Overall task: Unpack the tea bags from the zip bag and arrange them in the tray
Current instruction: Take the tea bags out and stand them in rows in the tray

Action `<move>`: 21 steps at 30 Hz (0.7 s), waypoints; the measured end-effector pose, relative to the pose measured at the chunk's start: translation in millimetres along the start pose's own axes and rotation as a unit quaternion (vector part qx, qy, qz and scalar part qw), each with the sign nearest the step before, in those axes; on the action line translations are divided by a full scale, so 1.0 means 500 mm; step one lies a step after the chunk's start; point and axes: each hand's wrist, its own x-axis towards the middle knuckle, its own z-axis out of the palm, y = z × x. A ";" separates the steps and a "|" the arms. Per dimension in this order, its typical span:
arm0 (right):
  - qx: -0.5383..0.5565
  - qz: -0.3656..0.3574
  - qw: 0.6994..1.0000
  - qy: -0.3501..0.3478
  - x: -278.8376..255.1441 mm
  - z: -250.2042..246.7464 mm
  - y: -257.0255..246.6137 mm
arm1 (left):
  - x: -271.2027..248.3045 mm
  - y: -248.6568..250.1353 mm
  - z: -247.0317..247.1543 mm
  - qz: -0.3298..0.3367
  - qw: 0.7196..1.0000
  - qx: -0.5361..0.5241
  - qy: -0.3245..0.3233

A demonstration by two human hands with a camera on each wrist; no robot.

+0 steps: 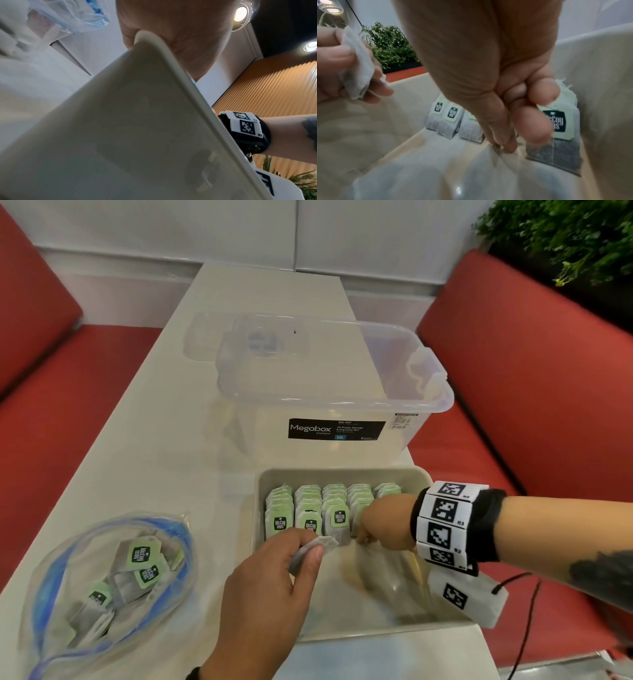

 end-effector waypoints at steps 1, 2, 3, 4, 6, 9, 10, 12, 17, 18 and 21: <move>-0.003 0.004 1.000 0.000 0.004 -0.002 -0.001 | 0.000 0.000 0.000 -0.001 1.000 0.002 0.000; -0.010 0.007 1.000 -0.001 0.008 -0.002 -0.001 | 0.000 0.000 0.001 -0.002 1.000 0.007 0.001; -0.012 0.008 1.000 -0.004 0.009 -0.003 -0.001 | 0.001 0.000 0.001 -0.004 1.000 0.013 -0.001; -0.009 0.006 1.000 -0.004 0.008 -0.004 -0.001 | 0.001 0.001 0.001 -0.004 1.000 0.017 -0.003; 0.010 -0.007 1.000 0.013 0.005 -0.002 0.003 | 0.002 0.002 0.001 -0.002 1.000 0.016 -0.004; 0.031 -0.023 0.999 0.020 -0.003 0.003 0.006 | 0.007 0.006 -0.004 -0.012 0.999 -0.035 0.007; 0.034 -0.023 0.999 0.020 -0.006 0.003 0.006 | 0.009 0.008 -0.006 -0.021 0.998 -0.060 0.012; 0.049 -0.024 0.998 0.030 -0.015 0.002 0.006 | 0.016 0.012 -0.013 -0.048 0.993 -0.110 0.015; 0.112 -0.024 0.985 0.127 -0.063 -0.021 0.007 | 0.027 0.013 -0.023 -0.093 0.977 -0.192 0.011; 0.135 -0.030 0.976 0.170 -0.076 -0.029 0.006 | 0.028 0.013 -0.024 -0.093 0.975 -0.202 0.013; 0.272 -0.077 0.922 0.265 -0.118 -0.052 -0.015 | 0.027 0.019 -0.024 -0.087 0.972 -0.218 0.015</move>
